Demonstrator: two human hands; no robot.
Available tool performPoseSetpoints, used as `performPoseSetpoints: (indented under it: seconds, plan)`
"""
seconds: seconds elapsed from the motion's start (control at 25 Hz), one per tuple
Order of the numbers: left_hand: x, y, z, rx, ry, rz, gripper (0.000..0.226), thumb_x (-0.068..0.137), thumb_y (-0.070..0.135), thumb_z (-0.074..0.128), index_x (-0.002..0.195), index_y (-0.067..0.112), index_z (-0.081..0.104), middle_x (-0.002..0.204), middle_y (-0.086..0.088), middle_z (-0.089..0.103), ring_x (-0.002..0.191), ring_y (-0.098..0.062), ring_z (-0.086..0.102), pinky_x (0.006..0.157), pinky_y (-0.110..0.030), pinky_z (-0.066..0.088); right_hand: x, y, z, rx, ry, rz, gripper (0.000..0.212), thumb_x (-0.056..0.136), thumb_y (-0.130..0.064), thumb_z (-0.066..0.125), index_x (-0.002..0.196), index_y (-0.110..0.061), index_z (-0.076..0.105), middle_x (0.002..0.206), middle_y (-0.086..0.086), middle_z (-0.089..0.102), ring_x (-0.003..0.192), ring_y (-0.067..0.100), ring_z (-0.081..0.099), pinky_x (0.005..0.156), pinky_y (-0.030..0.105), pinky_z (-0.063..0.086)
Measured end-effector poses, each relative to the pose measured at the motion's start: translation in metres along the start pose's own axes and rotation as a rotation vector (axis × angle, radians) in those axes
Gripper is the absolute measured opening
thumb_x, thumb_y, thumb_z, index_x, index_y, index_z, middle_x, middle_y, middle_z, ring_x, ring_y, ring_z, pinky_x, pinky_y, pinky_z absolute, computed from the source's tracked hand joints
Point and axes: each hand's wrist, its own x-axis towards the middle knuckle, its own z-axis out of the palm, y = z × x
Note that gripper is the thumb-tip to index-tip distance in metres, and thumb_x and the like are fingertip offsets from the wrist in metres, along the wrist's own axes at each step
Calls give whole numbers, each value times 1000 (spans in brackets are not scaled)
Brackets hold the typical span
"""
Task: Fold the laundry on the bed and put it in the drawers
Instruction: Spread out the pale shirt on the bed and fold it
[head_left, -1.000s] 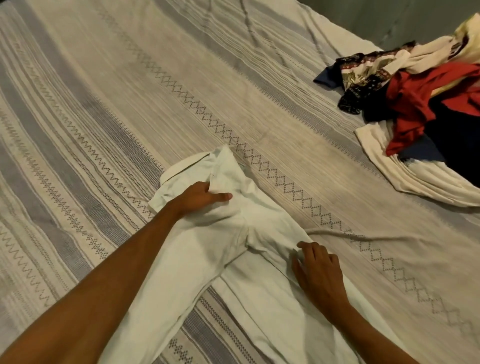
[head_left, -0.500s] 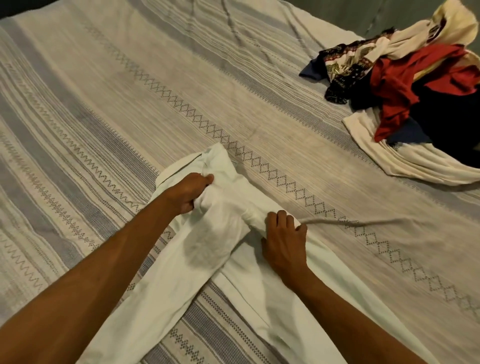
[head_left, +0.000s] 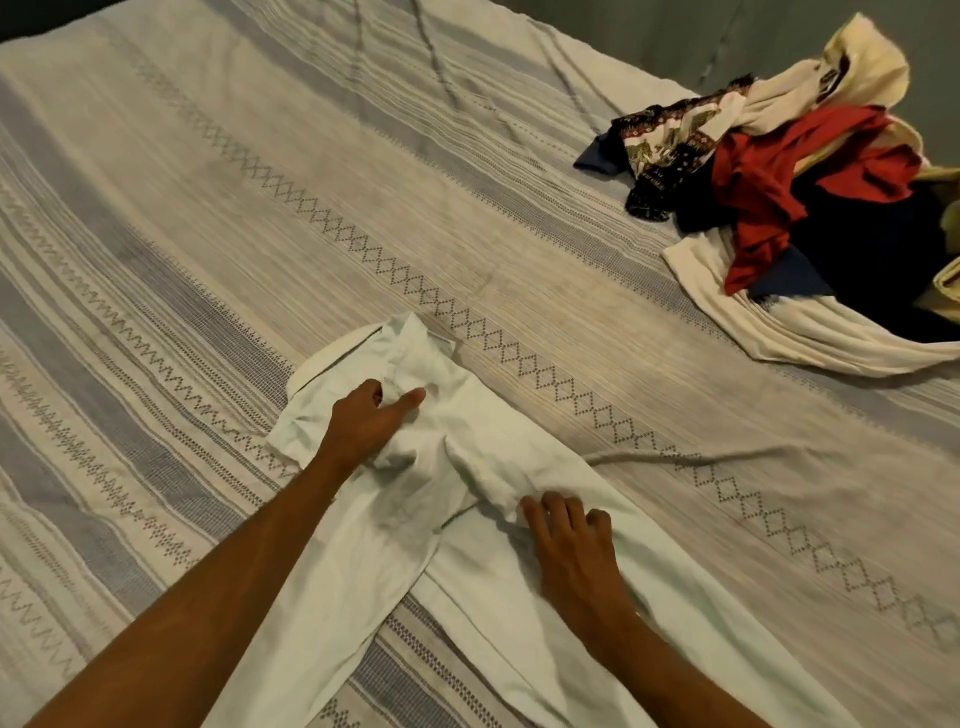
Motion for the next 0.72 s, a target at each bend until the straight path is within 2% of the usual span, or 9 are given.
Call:
performPoseSetpoints:
  seconds: [0.12,0.2,0.24,0.28,0.36,0.44,0.48,0.56,0.72]
  plan:
    - [12,8,11,30,80,81,36,93,45,71,95,9,66,95,-8,71,96,-32,66,82,-40,50,-31,17,8,48,-29,142,80,61,-5,78,136,-12,51,118,16,60,92,34,61,72,47,51]
    - [11,12,24,138,226,78,27,96,29,68,106,5,60,101,-16,67,103,-41,63,79,-42,47,-63,39,19,84,26,146,71,74,0,61,142,-9,46,130,20,62,107,37,65,84,48,55]
    - [3,15,33,249,318,102,35,95,27,67,119,5,56,110,-18,64,108,-42,61,81,-46,47,-79,50,25,92,69,116,68,80,-2,52,147,-6,44,140,21,60,122,38,61,96,46,53]
    - [-8,19,44,381,404,194,47,94,29,67,131,6,51,123,-20,60,114,-42,57,86,-49,47,-96,61,31,91,99,71,67,85,-3,48,152,-3,42,149,22,53,135,37,53,108,44,44]
    - [-40,24,69,568,441,615,59,97,39,64,146,11,47,150,-19,47,132,-40,47,102,-51,43,-126,80,36,108,64,27,74,85,1,59,156,1,38,161,21,40,148,35,40,118,43,28]
    - [-72,24,95,718,181,1041,61,99,52,55,150,20,49,167,-13,31,149,-38,34,115,-52,34,-147,97,35,121,13,56,71,86,5,52,156,1,38,162,20,38,148,35,41,119,45,24]
    - [-89,21,109,831,-11,1153,64,98,59,51,152,24,47,169,-10,26,153,-37,29,119,-53,31,-158,107,33,131,-1,84,67,88,4,40,155,1,40,161,20,39,147,35,43,118,46,24]
    - [-119,8,139,1050,-273,1162,73,93,67,47,156,31,37,168,-9,29,152,-39,30,118,-57,32,-188,128,31,114,2,84,69,86,3,29,153,1,43,160,20,42,149,36,38,119,45,21]
    - [-154,1,180,1210,-269,935,68,94,57,55,154,32,37,163,-16,37,139,-58,42,101,-76,41,-268,178,42,55,31,39,77,82,0,28,158,-1,31,168,16,28,154,31,18,124,41,10]
